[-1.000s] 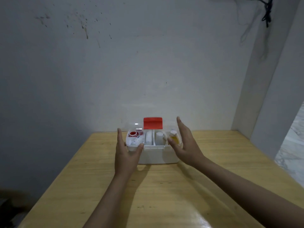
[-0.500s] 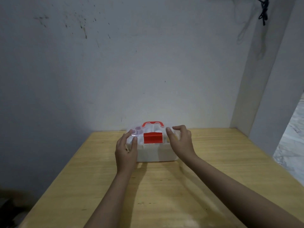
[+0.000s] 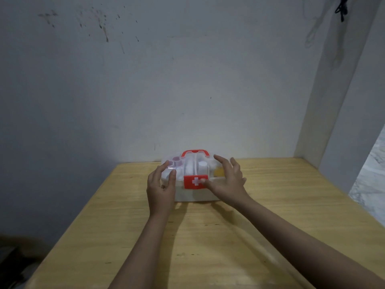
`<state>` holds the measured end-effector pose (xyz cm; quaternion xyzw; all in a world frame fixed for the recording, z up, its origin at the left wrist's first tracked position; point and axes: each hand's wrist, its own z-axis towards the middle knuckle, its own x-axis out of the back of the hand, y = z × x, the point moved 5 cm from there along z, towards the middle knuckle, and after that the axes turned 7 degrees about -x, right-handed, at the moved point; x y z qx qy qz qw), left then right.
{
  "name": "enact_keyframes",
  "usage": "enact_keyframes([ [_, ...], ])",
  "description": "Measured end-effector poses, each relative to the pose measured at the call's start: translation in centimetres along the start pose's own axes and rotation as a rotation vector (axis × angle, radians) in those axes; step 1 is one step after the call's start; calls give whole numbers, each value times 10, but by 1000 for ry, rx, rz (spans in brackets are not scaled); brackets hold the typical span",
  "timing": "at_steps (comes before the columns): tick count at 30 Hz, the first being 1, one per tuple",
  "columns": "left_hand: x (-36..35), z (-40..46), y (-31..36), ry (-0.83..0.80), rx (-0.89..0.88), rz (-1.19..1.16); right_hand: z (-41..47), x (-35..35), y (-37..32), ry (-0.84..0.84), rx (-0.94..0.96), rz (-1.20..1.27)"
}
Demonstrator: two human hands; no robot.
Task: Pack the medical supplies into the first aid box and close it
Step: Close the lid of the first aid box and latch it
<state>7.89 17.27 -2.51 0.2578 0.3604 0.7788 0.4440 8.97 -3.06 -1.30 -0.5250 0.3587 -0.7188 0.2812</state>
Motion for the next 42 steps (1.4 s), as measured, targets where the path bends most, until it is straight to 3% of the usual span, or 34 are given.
enact_keyframes([
  [21,-14,18,-11,-34,8,6,12,-5,7,142,241,43],
  [35,-58,74,-40,-104,61,-26,89,-8,14,24,127,-47],
  [42,-53,88,-24,-165,250,21,83,-3,3,-39,10,-261],
])
